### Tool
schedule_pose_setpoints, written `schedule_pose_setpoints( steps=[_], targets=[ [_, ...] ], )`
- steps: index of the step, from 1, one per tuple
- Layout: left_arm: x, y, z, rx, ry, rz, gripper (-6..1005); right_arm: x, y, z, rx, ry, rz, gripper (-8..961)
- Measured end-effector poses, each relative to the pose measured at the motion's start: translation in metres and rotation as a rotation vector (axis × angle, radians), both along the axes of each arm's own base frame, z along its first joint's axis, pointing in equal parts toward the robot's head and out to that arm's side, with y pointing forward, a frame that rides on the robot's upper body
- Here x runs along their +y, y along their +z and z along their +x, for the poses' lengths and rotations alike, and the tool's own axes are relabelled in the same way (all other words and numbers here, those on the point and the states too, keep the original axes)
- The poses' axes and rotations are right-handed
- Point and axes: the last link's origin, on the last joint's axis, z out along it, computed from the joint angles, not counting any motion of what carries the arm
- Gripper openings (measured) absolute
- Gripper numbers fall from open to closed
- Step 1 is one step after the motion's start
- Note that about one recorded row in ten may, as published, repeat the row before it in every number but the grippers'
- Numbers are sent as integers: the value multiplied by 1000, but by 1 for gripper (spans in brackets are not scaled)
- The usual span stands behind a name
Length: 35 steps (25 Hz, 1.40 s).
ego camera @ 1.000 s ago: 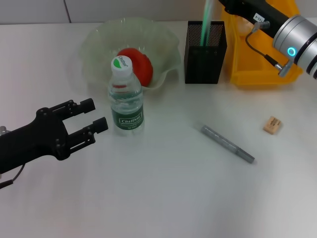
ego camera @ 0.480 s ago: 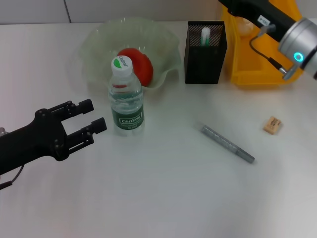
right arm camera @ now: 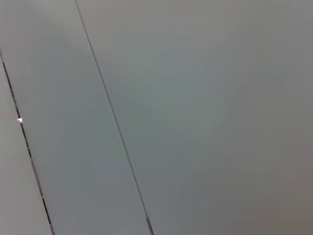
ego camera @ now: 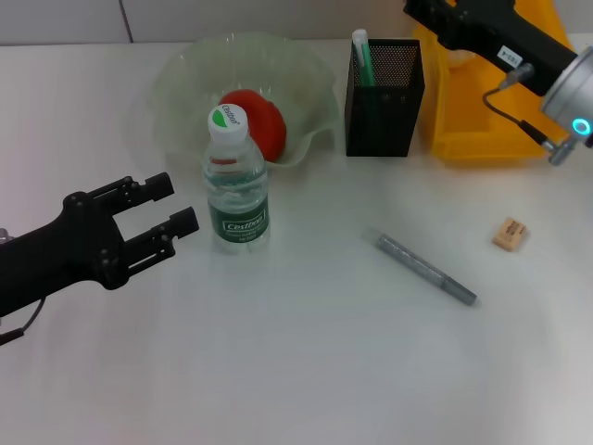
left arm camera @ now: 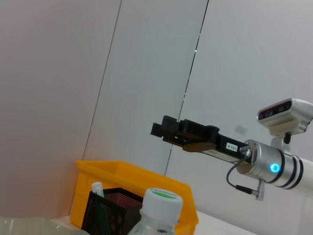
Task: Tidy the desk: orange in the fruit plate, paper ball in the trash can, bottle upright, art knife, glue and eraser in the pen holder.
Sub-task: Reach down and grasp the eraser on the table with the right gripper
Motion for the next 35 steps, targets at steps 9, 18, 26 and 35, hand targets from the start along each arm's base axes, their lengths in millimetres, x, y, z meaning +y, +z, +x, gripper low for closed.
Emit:
schedule_pose_setpoints(
  steps=[9,18,26,35],
  targets=[
    [1,-1,0,8,-7,10,604,-8,15,-23,-58,131,-88,597],
    [0,0,0,12,-15,16,604,-18,37,-62,-546,124,-448,598],
    [1,0,1,17,-24,22,604,-20,59,-66,-932,-204,-572,598],
    [4,0,2,23,-30,29,604,-17,64,-38,-1235,-464,-585,598]
  ],
)
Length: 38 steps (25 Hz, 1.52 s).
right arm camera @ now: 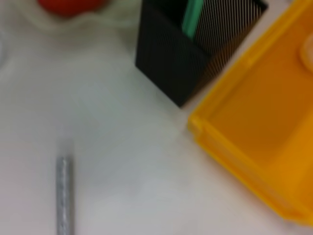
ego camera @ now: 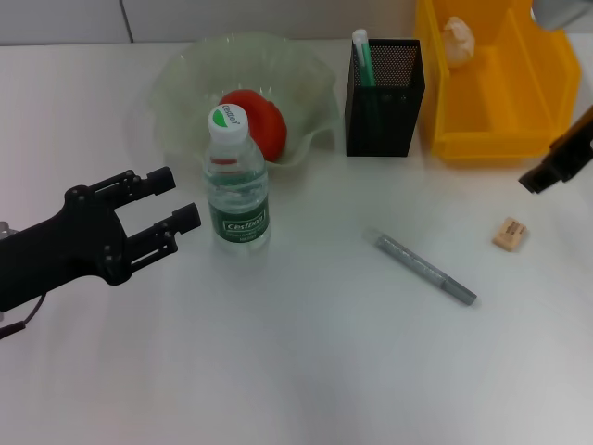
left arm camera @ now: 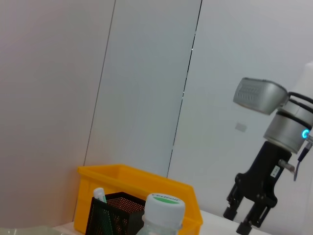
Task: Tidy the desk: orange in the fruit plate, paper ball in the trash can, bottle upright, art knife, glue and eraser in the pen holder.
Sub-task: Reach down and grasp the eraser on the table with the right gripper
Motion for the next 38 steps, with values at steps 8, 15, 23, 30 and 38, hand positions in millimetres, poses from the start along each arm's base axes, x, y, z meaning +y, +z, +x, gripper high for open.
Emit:
schedule_pose_setpoints(
  steps=[8,15,23,30,38],
  targets=[
    [1,-4,1,-4,-3,0,604,1,-21,28,-21,-75,-49,593],
    [1,-5,2,-8,1,-4,605,2,-37,35,-4,-54,-84,586],
    [2,-8,3,-22,4,-11,605,5,-50,48,6,-38,-113,542],
    [2,-9,5,-32,3,-10,605,5,-56,52,26,-31,-133,503],
    [2,-9,6,-36,1,-13,605,5,-58,56,24,-29,-144,460]
  ],
)
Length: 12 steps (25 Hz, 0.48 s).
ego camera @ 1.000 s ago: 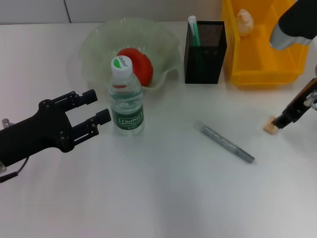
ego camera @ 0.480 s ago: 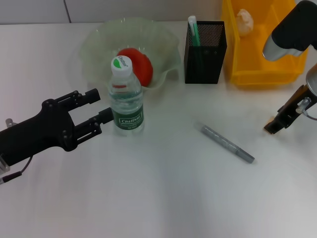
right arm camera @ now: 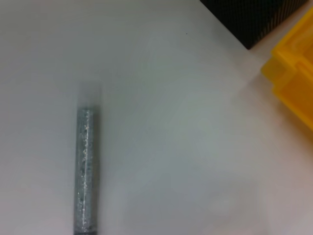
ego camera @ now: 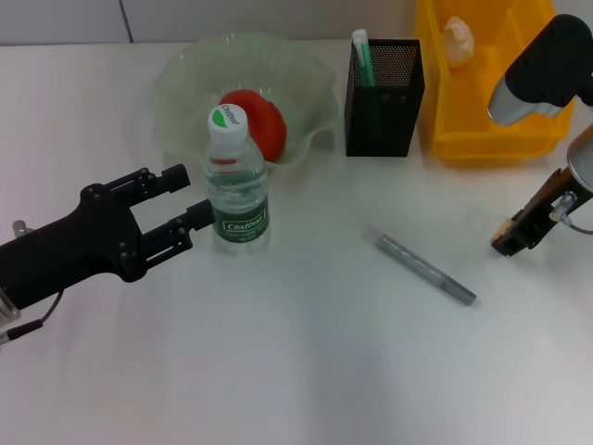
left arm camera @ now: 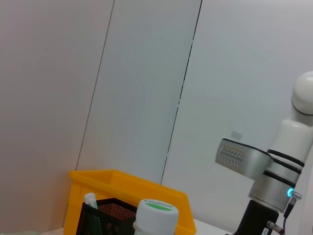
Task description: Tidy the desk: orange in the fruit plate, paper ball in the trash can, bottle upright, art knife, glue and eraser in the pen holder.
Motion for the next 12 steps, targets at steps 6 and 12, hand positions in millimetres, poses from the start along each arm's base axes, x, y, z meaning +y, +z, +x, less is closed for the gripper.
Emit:
schedule_pose_setpoints(
  steps=[6,12],
  targets=[
    [0,0,0,-2,1,-2,605,-1,-1,0,14,-1,5,427],
    [-1,-1,0,-7,5,-7,606,-4,9,-10,86,19,19,397]
  ],
)
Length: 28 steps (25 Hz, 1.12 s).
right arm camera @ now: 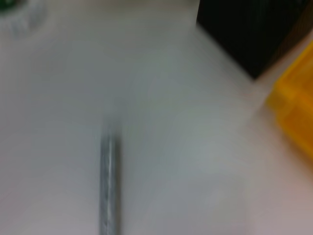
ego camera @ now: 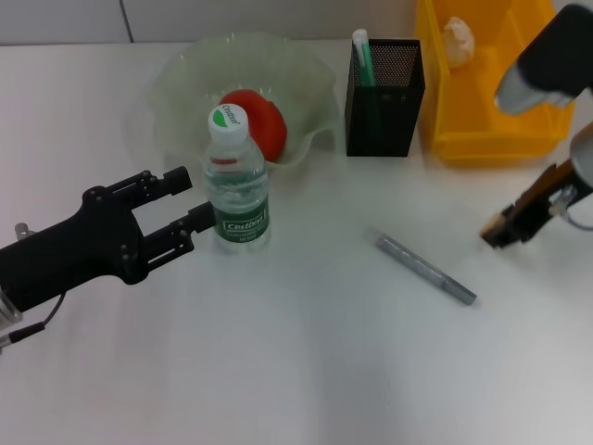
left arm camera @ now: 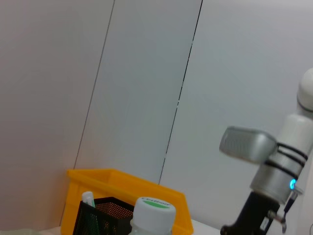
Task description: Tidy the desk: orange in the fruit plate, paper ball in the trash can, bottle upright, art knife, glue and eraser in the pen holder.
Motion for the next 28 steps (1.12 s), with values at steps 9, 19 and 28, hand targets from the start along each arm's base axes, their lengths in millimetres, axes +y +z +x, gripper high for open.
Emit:
schedule_pose_setpoints(
  steps=[9,19,28],
  targets=[
    [-1,0,1,-4,-6,-5,606,19,70,-60,301,113,224,395],
    [1,1,3,-5,-18,-6,606,72,41,-102,300,140,226,411],
    [1,-3,3,-6,-12,-7,606,86,5,-102,253,132,217,429]
  ],
)
